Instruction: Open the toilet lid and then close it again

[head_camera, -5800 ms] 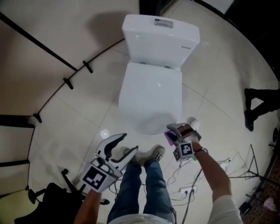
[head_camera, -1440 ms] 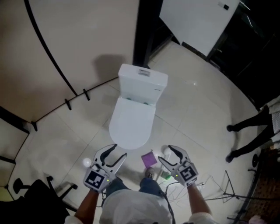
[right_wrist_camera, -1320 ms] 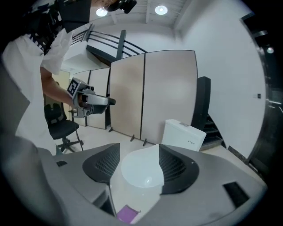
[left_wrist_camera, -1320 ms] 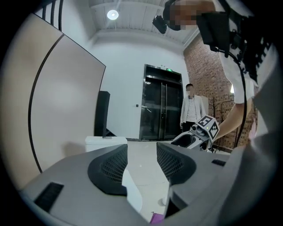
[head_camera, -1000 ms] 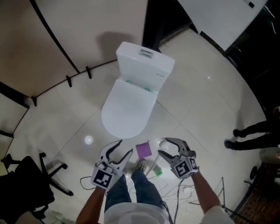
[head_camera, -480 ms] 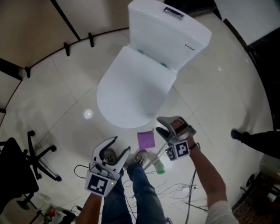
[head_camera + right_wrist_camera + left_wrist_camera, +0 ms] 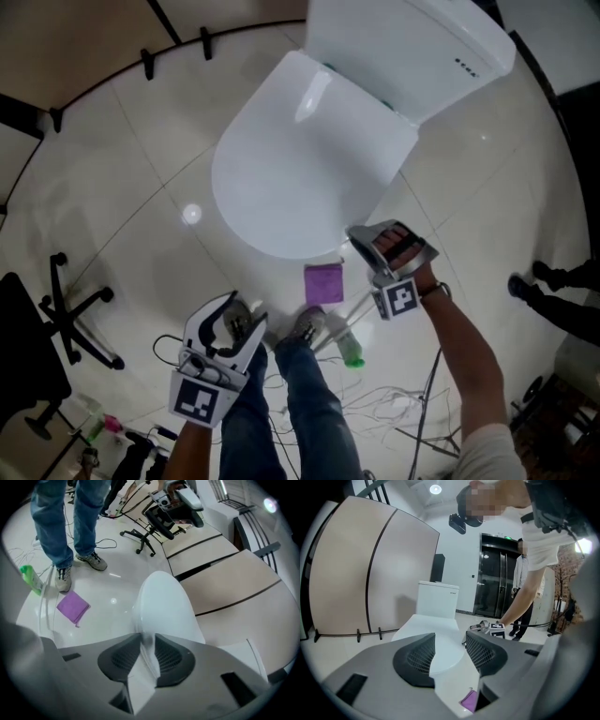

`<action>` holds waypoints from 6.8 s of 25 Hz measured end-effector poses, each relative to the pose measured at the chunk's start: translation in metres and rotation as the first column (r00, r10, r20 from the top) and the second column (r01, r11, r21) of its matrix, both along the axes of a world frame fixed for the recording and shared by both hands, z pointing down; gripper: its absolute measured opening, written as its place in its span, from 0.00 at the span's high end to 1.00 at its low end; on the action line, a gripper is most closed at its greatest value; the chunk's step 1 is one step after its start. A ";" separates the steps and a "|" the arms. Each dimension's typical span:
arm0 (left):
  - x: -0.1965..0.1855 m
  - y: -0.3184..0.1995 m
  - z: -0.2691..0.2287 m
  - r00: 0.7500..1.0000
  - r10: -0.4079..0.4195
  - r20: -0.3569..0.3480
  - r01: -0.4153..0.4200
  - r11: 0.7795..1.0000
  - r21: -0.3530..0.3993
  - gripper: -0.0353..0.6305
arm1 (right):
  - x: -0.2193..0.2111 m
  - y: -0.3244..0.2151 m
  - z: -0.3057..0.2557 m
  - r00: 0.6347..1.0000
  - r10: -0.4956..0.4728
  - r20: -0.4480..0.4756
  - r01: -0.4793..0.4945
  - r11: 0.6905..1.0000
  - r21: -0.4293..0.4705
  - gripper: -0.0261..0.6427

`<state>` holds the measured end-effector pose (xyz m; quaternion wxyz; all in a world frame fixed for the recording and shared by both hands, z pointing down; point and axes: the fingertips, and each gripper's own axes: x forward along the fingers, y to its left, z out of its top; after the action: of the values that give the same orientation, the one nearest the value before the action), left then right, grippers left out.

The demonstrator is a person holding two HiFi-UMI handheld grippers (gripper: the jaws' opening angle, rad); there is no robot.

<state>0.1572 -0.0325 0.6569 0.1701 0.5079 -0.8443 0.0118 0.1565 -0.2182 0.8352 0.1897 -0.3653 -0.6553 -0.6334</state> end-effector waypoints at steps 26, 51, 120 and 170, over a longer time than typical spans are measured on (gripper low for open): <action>-0.112 -0.006 0.062 0.401 0.144 -0.905 0.661 0.639 0.394 0.65 | -0.001 -0.002 -0.089 0.994 0.084 0.070 -0.071 0.983 -0.168 0.89; -0.253 -0.173 -0.163 0.350 0.166 -0.922 0.563 0.749 0.349 0.86 | 0.017 -0.086 -0.299 0.720 0.679 0.146 -0.514 0.662 -0.546 0.89; 0.015 0.062 -0.353 0.914 0.361 0.183 -0.388 0.910 0.144 0.76 | 0.080 0.143 -0.524 0.817 0.461 -0.346 -0.427 0.081 -0.901 0.89; -0.410 -0.146 -0.242 0.565 0.818 0.107 -0.815 0.573 -0.082 0.75 | -0.153 -0.074 -0.431 0.221 0.879 -0.423 -0.619 -0.209 -0.757 0.74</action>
<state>-0.2528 -0.1785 0.4153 0.0948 0.8364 -0.5234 0.1326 0.0030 -0.2925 0.4046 0.2381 0.1684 -0.9565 -0.0063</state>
